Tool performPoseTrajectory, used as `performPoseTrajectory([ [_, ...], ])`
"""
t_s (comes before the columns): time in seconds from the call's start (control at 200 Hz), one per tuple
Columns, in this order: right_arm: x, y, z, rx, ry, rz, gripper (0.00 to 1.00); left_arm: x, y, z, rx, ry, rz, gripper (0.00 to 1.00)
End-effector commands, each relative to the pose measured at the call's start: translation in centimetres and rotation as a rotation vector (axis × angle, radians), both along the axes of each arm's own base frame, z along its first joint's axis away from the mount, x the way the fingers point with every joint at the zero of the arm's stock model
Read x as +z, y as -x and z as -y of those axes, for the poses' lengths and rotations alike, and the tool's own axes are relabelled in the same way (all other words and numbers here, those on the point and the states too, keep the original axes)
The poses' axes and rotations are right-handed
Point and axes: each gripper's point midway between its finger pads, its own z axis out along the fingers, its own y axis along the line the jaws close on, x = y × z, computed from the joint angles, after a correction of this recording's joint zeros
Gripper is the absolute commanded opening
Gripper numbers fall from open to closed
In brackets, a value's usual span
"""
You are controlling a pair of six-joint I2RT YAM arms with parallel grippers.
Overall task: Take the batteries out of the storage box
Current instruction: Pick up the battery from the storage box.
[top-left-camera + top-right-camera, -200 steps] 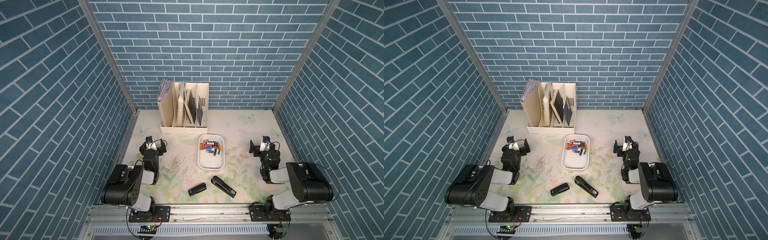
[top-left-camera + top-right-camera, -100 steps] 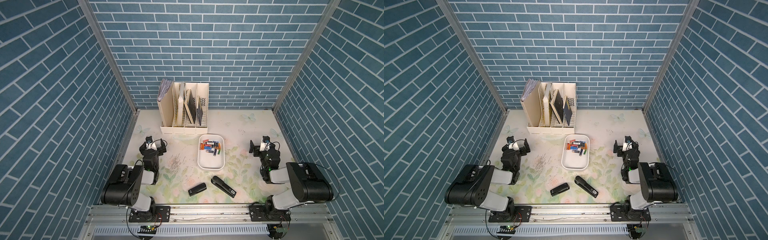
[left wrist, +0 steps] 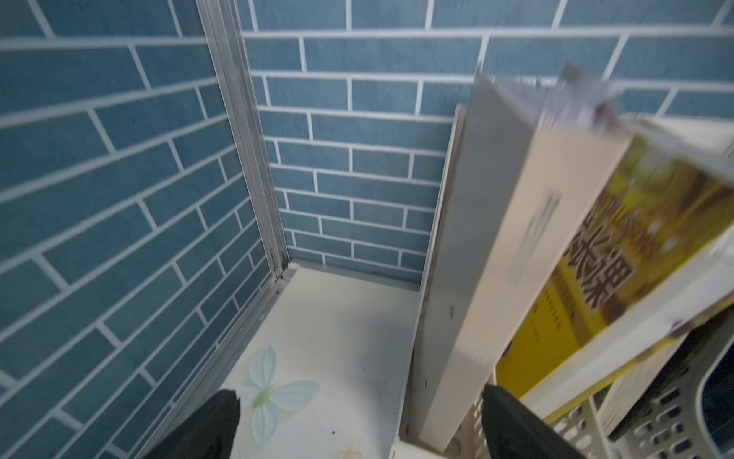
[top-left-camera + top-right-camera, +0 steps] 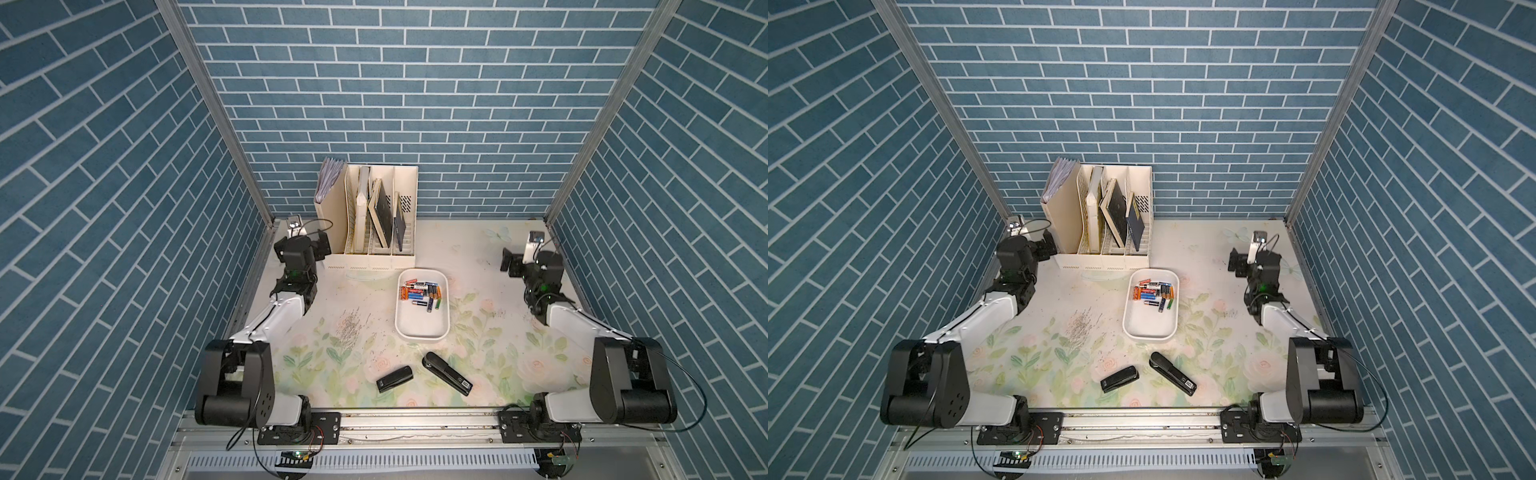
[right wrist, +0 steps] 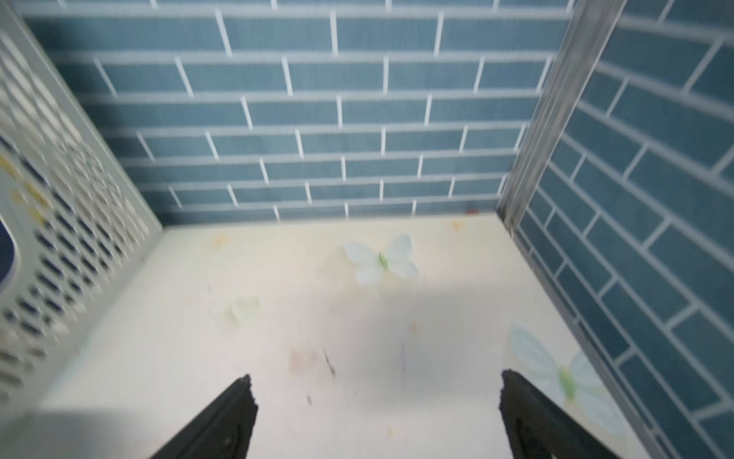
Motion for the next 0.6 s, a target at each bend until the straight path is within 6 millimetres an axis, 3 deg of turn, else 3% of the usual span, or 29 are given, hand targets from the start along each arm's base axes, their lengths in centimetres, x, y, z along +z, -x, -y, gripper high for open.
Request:
performPoseTrajectory([
  [0.0,-0.5,3.7,-4.7,0.059,-0.036,-0.302,0.97,-3.9,2.8,1.2,-0.034,0.092,-0.248,1.00],
  [0.07,1.7,4.0,-8.3,0.115,-0.085,-0.349,0.96,-3.2,3.4,2.1,-0.061,0.131,-0.277,1.00],
  [0.17,2.3,4.5,-13.5,0.227,-0.083,-0.443,0.94,-2.6,4.3,3.2,-0.097,0.153,-0.311,1.00],
  [0.285,0.1,4.9,-17.6,0.298,-0.027,-0.539,0.89,-3.0,5.3,4.6,-0.155,0.208,-0.343,1.00],
  [0.595,-6.4,7.3,-24.4,0.472,0.152,-0.751,0.86,-6.6,7.2,7.9,-0.245,0.307,-0.431,1.00],
])
